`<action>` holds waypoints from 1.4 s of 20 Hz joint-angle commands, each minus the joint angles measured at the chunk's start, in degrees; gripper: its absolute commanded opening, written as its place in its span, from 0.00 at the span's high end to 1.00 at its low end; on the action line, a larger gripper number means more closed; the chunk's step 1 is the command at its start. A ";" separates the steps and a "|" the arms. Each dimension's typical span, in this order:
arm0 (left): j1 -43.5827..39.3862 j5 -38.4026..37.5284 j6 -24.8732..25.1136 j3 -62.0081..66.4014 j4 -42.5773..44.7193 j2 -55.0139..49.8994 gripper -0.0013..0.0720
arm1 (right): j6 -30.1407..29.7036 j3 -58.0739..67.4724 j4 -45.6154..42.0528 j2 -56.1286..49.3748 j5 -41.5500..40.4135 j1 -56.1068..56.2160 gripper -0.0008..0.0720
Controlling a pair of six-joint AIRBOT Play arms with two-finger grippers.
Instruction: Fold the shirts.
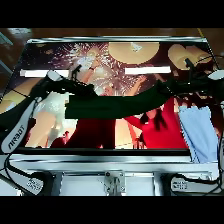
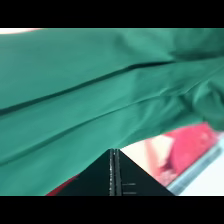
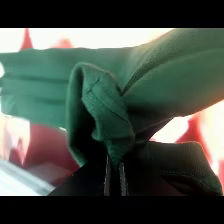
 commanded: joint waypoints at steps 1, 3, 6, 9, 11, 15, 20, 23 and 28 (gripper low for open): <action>-9.73 8.00 -0.39 -0.02 -7.54 -3.80 0.91 | 4.76 0.42 -3.65 9.49 8.07 -0.20 0.91; -14.27 9.40 -0.44 -0.02 -10.34 -6.03 0.91 | 7.28 0.42 -6.47 14.27 9.22 -0.17 0.91; -20.98 15.08 -0.46 0.00 -16.98 -9.27 0.91 | 10.05 0.42 -7.28 19.52 10.36 -0.15 0.91; -26.05 18.93 0.37 0.35 -28.15 -12.35 0.91 | 13.03 0.42 -7.04 21.84 10.69 0.61 0.91; -27.10 17.07 4.13 0.28 -31.23 -13.18 0.91 | 13.33 0.39 -7.17 21.68 9.20 3.10 0.91; -19.65 10.78 6.86 -0.04 -26.47 -10.82 0.91 | 15.69 0.28 -7.13 20.28 -2.10 11.32 0.91; 2.99 3.08 0.79 -0.02 -2.86 1.99 0.91 | 17.27 0.28 -7.06 10.19 -11.63 25.44 0.91; 16.92 -1.20 0.46 -0.02 2.32 12.02 0.91 | 19.21 0.31 -6.43 -0.07 -19.96 35.10 0.91; 31.47 -6.16 2.82 -0.02 2.64 23.74 0.91 | 20.65 0.31 6.49 -15.63 -36.57 45.46 0.06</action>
